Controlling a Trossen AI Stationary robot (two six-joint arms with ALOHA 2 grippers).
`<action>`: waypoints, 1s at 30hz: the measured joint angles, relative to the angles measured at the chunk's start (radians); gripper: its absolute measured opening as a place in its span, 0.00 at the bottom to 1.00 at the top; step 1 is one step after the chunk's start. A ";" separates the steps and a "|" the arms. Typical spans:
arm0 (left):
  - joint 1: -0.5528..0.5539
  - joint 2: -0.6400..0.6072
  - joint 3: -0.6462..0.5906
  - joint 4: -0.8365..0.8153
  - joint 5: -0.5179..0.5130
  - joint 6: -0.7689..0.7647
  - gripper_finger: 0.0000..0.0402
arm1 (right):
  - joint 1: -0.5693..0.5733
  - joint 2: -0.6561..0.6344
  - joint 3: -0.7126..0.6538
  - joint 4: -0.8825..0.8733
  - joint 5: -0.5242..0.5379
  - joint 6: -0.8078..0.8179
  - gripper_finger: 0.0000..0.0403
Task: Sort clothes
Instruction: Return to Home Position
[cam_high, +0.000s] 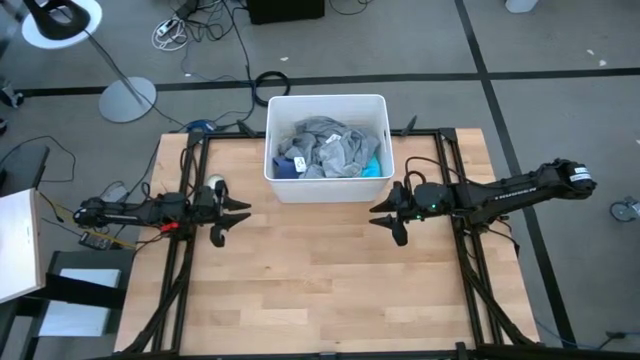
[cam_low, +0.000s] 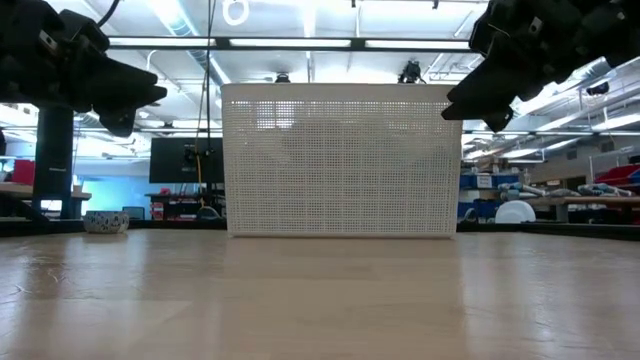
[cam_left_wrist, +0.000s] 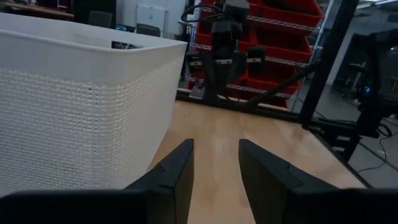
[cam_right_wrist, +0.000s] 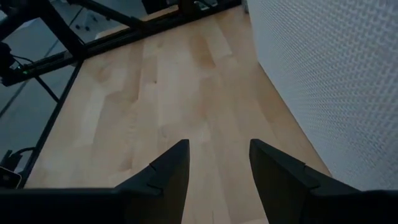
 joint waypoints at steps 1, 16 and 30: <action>0.000 0.001 0.000 0.002 0.000 0.000 0.33 | -0.001 0.000 0.000 0.001 0.000 -0.006 0.42; 0.000 0.004 -0.004 0.081 -0.003 -0.003 0.33 | -0.001 -0.002 -0.058 0.064 0.002 -0.068 0.42; 0.000 0.004 -0.002 0.086 -0.003 -0.004 0.33 | -0.056 -0.220 -0.431 0.440 0.003 0.022 0.42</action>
